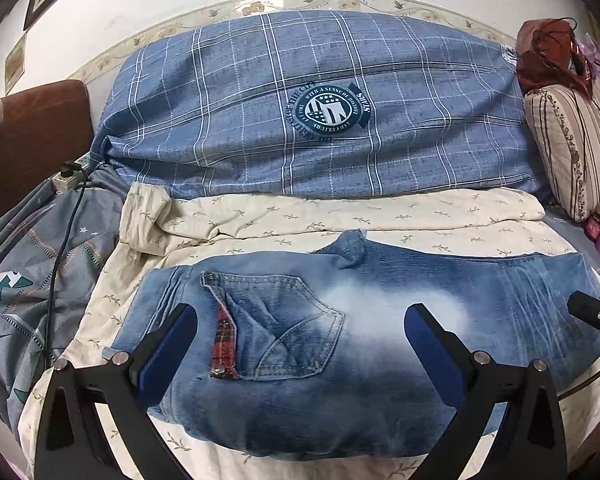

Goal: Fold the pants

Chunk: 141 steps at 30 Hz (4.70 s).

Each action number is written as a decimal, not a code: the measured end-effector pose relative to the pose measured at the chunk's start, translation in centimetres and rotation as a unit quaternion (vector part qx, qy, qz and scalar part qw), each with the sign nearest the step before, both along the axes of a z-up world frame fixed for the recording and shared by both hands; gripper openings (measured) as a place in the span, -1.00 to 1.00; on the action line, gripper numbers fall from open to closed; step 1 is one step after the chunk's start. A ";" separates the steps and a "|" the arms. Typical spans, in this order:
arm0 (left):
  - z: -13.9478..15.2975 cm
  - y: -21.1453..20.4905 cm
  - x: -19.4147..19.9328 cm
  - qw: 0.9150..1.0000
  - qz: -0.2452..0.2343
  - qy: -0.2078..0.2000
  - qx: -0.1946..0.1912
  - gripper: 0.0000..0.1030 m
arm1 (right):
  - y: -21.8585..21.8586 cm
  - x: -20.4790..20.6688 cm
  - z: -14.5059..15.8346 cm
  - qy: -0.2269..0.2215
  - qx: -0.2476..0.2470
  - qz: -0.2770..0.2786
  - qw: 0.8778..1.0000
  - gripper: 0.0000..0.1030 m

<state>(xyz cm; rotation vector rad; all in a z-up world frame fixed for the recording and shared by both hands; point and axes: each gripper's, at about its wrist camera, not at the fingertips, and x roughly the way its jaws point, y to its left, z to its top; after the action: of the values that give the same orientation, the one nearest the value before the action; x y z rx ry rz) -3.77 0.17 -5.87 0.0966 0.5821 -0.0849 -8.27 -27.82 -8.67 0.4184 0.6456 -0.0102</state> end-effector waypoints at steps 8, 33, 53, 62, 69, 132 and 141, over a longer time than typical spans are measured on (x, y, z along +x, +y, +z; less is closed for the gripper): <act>-0.1 -0.9 0.1 1.000 -0.006 0.004 -0.001 1.00 | -1.2 -0.4 0.0 -0.001 0.004 -0.009 1.000 0.45; -5.6 -4.3 2.4 0.988 -0.030 0.140 0.052 1.00 | -11.6 -0.7 -4.7 0.107 0.120 -0.114 0.980 0.45; -4.8 -5.4 2.0 0.991 -0.042 0.107 0.070 1.00 | -15.1 4.2 -2.2 0.008 0.154 -0.129 0.980 0.45; -5.6 -4.2 3.3 0.989 -0.030 0.132 0.062 1.00 | -16.9 5.3 -3.8 0.018 0.163 -0.153 0.975 0.45; -3.9 -4.2 2.7 0.994 -0.042 0.094 0.025 1.00 | -15.7 1.3 -1.7 -0.016 0.154 -0.146 0.977 0.45; 1.9 10.9 0.0 0.992 0.110 -0.034 -0.050 1.00 | 5.1 0.2 0.6 -0.038 0.002 0.098 0.994 0.45; 2.5 13.9 -0.6 0.987 0.143 -0.049 -0.050 1.00 | 5.8 0.5 0.5 -0.037 0.003 0.106 0.994 0.46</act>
<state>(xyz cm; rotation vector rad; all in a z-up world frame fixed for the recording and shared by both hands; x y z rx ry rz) -4.36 14.03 -3.38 -0.0800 0.4883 0.1693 -7.81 -22.02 -8.18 0.3532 0.6138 0.2077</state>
